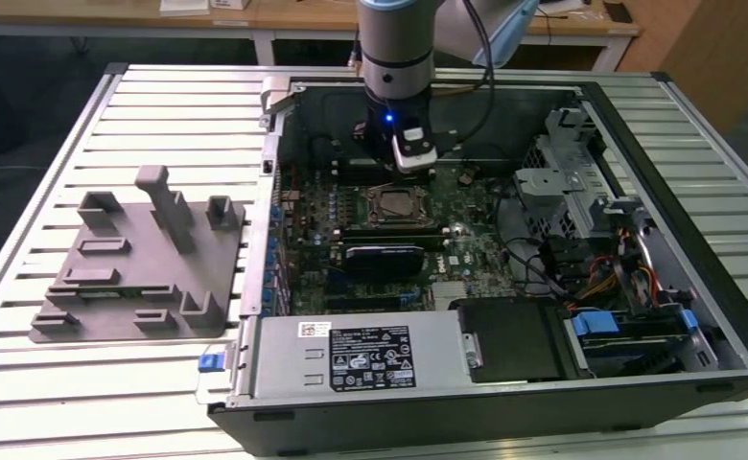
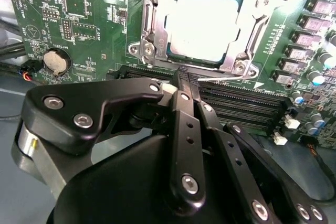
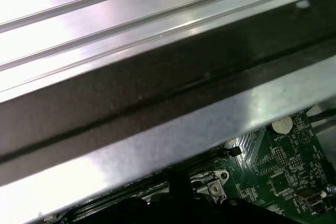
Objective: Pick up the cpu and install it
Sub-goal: 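Install the first cpu locking lever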
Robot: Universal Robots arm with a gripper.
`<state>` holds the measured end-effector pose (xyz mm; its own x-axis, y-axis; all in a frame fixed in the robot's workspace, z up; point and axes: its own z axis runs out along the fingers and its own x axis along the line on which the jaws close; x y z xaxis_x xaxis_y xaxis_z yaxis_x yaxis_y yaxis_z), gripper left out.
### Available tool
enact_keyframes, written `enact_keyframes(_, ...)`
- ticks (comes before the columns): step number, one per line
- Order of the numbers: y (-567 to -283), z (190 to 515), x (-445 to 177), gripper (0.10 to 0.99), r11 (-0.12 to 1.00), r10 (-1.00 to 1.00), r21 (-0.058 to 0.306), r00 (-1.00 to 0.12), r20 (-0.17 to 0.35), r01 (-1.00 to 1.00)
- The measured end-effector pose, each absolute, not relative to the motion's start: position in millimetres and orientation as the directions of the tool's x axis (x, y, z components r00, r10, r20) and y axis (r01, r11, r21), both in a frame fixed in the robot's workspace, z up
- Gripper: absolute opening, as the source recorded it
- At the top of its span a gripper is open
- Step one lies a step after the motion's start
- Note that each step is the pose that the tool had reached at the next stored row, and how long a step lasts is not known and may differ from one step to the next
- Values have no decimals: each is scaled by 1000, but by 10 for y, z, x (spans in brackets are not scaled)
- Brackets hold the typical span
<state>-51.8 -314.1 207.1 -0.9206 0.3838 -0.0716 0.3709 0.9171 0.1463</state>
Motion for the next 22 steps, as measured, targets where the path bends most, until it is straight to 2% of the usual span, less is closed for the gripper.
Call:
enact_keyframes(10, -3104, 2053, -518, 106, 911, 398, 145, -914, -73, 385)
enact_keyframes(22, -3108, 2015, -517, 106, 911, 398, 160, -911, -108, 379)
